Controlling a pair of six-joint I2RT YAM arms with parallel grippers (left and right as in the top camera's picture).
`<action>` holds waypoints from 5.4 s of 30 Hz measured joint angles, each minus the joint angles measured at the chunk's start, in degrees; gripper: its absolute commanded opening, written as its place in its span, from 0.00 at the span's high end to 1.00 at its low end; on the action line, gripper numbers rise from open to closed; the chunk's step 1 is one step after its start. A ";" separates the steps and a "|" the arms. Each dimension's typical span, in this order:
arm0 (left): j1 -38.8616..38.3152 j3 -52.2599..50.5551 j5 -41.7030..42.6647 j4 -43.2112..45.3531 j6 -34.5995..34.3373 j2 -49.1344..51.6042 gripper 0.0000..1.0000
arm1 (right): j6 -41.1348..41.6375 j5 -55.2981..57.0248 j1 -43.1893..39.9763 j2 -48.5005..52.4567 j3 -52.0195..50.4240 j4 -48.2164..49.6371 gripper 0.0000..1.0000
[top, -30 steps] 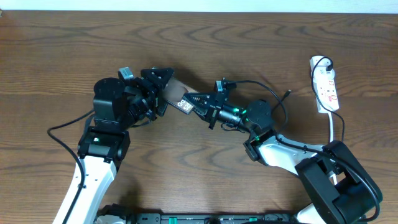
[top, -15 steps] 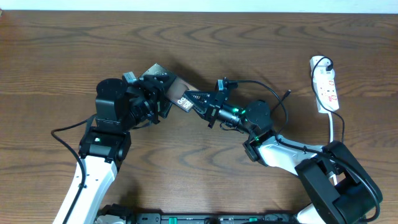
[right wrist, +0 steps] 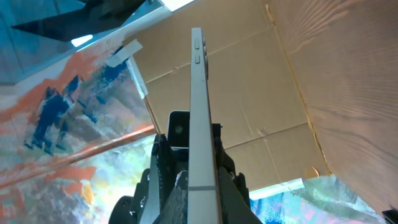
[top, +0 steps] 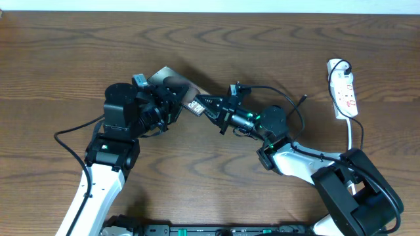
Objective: Plug charger to phone and switch on socket
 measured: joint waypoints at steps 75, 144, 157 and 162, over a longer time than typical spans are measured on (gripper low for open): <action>5.62 0.00 -6.21 -33.86 31.06 0.00 0.93 | -74.75 59.21 -14.40 -7.04 19.17 -95.60 0.50; 5.62 0.00 0.94 -13.70 33.05 13.09 0.92 | -85.50 37.70 -8.02 2.82 19.28 -101.98 0.75; 5.62 0.00 10.16 -10.60 28.00 13.09 0.93 | -84.87 37.48 -7.63 2.21 18.43 -101.61 0.99; 5.62 0.00 13.99 -5.77 26.18 13.31 0.93 | -90.36 29.51 -8.92 -0.46 20.11 -106.16 0.99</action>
